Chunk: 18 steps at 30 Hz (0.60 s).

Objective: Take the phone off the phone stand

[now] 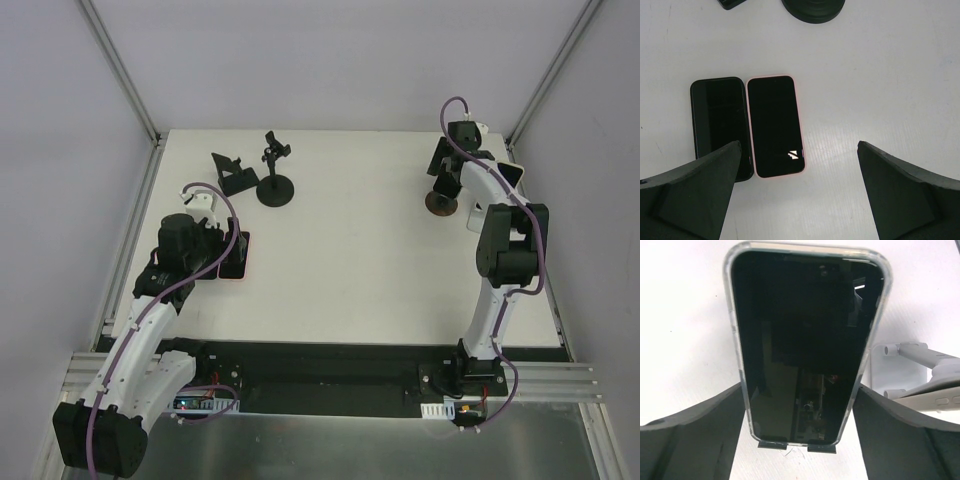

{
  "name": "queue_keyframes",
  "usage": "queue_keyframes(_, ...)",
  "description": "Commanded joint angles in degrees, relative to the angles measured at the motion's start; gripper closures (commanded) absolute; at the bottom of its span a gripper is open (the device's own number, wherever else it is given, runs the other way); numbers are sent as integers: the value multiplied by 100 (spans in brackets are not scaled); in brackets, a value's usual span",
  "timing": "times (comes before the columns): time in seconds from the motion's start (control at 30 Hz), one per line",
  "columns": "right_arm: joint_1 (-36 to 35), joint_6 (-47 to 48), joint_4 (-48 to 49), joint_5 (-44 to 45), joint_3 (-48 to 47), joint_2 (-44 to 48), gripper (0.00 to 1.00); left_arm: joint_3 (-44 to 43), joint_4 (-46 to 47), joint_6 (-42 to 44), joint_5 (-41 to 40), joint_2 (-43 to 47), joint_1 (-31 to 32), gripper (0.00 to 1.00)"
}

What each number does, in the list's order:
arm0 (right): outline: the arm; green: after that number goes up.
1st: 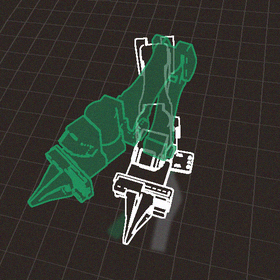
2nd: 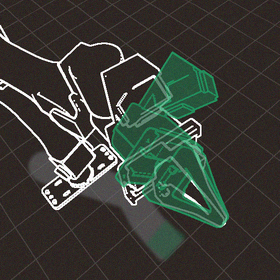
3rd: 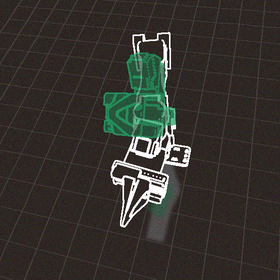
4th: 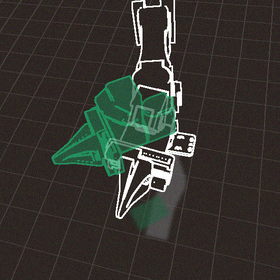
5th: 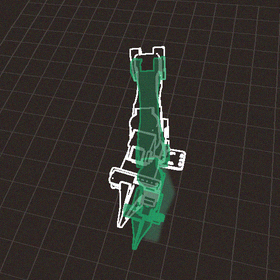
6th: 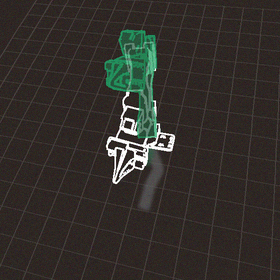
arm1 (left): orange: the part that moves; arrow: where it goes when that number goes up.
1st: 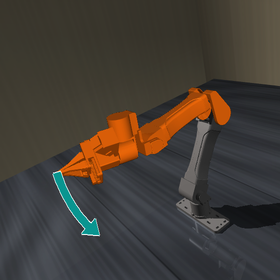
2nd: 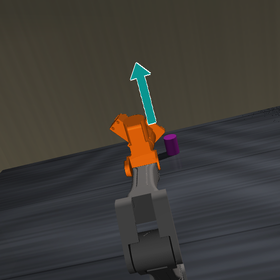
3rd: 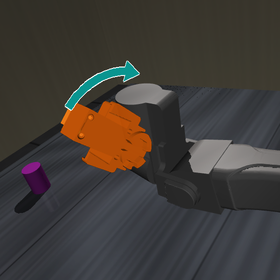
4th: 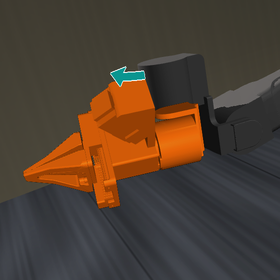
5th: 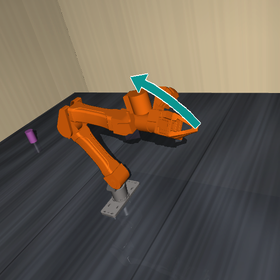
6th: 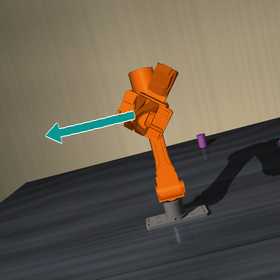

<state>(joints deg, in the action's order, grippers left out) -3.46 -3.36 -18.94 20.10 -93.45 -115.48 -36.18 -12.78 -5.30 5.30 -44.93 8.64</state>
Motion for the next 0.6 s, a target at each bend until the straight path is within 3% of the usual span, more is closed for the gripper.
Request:
queue_keyframes(0.0,30,168,241,-23,-182,43,20,-108,135,82,-47,-16,-3,1)
queue_keyframes(0.33,12,292,479,-216,134,411,73,-108,135,64,6,-16,-3,1)
queue_keyframes(0.43,-23,572,575,-357,274,675,81,-108,153,47,6,1,-3,1)
queue_keyframes(0.57,-119,827,742,-454,450,1001,84,-108,161,38,41,1,-3,1)
